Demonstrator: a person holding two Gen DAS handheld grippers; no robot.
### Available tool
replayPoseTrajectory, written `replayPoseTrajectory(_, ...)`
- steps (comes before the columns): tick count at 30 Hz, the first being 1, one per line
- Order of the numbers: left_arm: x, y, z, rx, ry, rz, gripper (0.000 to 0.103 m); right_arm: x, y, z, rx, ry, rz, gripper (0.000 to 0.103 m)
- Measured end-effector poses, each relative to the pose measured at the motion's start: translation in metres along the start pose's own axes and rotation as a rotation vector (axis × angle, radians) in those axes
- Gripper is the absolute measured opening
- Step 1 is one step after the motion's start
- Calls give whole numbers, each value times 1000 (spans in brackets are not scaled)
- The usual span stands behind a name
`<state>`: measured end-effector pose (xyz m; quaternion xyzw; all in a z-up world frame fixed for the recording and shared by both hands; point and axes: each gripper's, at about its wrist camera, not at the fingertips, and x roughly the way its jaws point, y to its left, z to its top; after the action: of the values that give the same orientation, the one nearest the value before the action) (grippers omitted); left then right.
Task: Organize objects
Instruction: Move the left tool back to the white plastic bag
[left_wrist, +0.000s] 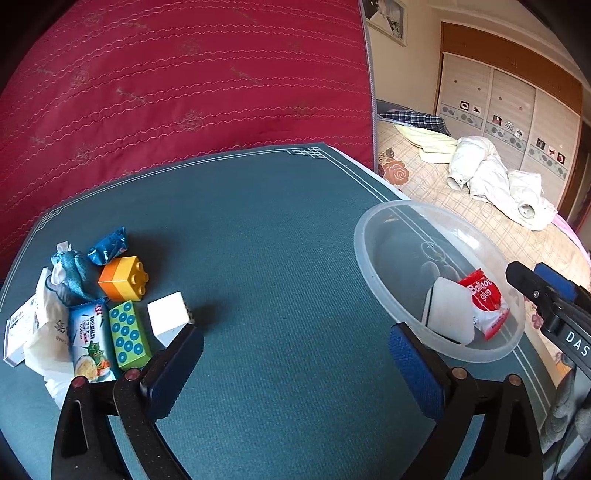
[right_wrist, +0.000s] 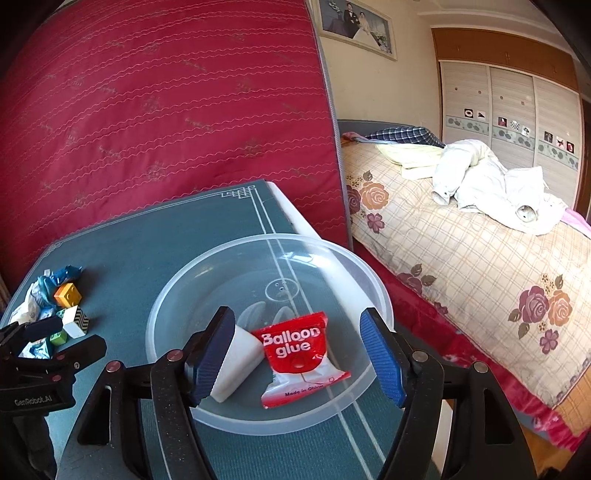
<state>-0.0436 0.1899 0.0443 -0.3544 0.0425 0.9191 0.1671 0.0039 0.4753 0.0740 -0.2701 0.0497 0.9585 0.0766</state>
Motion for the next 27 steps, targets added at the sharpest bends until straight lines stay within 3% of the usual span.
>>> replayPoseTrajectory(19,-29,104,-11,-188,-27,154,102,-9,88,-23,-145,30,95,73)
replayPoseTrajectory(27,-46,156,-21,-303,-50,176,102,-1,123,-28,-178,76,169,77)
